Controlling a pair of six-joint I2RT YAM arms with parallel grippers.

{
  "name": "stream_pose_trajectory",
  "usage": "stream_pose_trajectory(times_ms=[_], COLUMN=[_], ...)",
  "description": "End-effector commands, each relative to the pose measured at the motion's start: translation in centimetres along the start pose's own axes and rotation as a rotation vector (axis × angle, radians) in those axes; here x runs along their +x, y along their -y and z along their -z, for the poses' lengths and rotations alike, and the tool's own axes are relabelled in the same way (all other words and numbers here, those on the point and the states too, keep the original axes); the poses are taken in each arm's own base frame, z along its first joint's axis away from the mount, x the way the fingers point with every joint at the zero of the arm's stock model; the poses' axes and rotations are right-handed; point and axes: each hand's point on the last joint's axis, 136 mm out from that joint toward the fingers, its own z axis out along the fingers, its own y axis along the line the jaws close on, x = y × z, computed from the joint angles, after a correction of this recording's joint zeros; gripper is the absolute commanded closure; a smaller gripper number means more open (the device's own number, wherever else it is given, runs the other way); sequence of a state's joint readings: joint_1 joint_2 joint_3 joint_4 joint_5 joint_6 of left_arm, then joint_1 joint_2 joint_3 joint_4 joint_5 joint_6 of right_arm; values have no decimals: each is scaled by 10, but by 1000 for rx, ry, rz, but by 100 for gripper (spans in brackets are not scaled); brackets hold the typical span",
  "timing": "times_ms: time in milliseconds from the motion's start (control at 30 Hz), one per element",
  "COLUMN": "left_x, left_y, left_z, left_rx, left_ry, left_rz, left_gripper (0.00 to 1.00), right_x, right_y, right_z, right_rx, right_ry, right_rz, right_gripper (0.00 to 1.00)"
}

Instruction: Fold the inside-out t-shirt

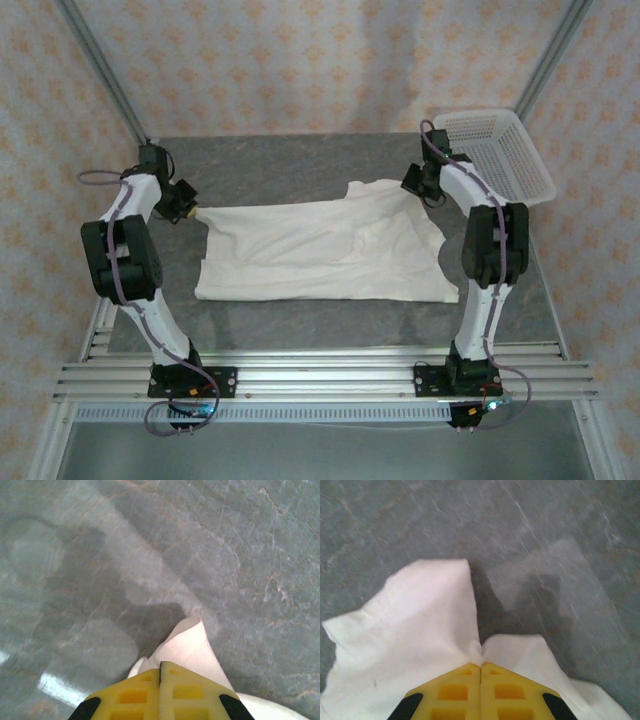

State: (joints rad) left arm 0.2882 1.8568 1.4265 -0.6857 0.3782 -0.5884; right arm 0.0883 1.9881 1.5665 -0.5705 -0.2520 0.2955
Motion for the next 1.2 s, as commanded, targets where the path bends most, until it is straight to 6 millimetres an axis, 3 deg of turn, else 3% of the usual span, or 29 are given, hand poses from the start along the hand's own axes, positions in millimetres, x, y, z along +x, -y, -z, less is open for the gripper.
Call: stream_pose_trajectory(times_ms=[0,167,400,500,600,733,833,867,1000,1100,1167], left_x=[4,42,75,83,90,107,120,123,120,105,99], left_y=[-11,-30,-51,-61,-74,-98,-108,-106,-95,-78,-63], left_z=[33,28,33,43,46,31,22,20,28,51,68], left_rx=[-2,-4,-29,-44,-75,-131,-136,-116,-57,3,51], left_ry=[66,-3,-28,-2,20,23,16,13,46,123,173], left_rz=[19,16,-16,-19,1,40,54,52,38,17,-12], left_gripper=[100,100,100,100,100,100,100,97,60,51,46], right_x=[12,52,41,53,87,142,161,161,135,106,91], right_y=[30,52,44,51,70,94,100,101,89,70,51], right_z=[32,31,68,78,68,36,28,29,56,80,85], right_rx=[55,77,47,57,71,91,99,106,95,60,27], right_ry=[53,19,71,78,46,-63,-125,-125,-67,14,56], right_rz=[-69,-67,-48,-59,-105,-145,-145,-142,-120,-83,-21], right_gripper=[100,100,100,100,100,100,88,84,70,64,58])
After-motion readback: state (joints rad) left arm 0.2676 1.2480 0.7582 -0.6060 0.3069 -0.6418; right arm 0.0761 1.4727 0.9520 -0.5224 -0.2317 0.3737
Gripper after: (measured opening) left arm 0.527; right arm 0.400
